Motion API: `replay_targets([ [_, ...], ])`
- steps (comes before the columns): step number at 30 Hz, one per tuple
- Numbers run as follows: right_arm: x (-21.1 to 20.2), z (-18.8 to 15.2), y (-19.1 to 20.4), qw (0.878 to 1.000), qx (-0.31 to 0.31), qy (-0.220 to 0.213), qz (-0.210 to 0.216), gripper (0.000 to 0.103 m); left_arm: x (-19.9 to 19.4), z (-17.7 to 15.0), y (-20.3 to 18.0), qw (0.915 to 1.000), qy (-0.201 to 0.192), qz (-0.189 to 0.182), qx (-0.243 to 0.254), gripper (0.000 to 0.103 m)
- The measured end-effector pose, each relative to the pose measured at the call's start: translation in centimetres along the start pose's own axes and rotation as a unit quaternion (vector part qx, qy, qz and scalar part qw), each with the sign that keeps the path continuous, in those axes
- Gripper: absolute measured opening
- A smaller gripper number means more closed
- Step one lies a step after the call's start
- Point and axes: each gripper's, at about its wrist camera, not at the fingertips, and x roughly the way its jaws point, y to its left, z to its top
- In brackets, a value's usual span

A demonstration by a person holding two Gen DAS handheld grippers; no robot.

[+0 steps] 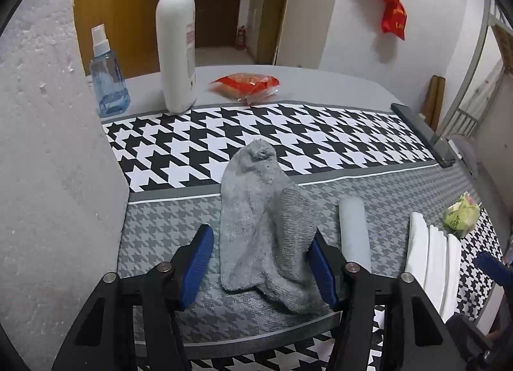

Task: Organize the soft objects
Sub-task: 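Lift the grey sock with the left tool while the right tool grasps the folded white cloth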

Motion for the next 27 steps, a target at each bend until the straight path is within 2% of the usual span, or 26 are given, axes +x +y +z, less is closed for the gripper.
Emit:
replay_targets([
  [8, 0.5, -0.1, 0.6, 1.000, -0.005, 0.008, 0.002, 0.099, 0.1, 0.1, 0.1, 0.9999, 0.000, 0.013, -0.002, 0.043],
  [11, 1.0, -0.3, 0.8, 1.000, -0.007, 0.016, -0.003, 0.093, 0.1, 0.1, 0.0, 0.9997, 0.001, 0.022, 0.002, 0.042],
  [13, 1.4, -0.3, 0.8, 1.000, -0.005, 0.025, -0.006, 0.083, 0.1, 0.1, -0.1, 0.9995, 0.002, 0.030, 0.008, 0.042],
  [22, 2.5, -0.8, 1.5, 0.998, -0.004, 0.054, -0.028, 0.081, 0.3, 0.0, -0.5, 0.9990, 0.005, 0.039, 0.022, 0.042],
  [27, 2.6, -0.8, 2.0, 0.997, -0.010, 0.056, -0.060, 0.072, 0.3, 0.0, -0.5, 0.9990, 0.005, 0.039, 0.022, 0.042],
])
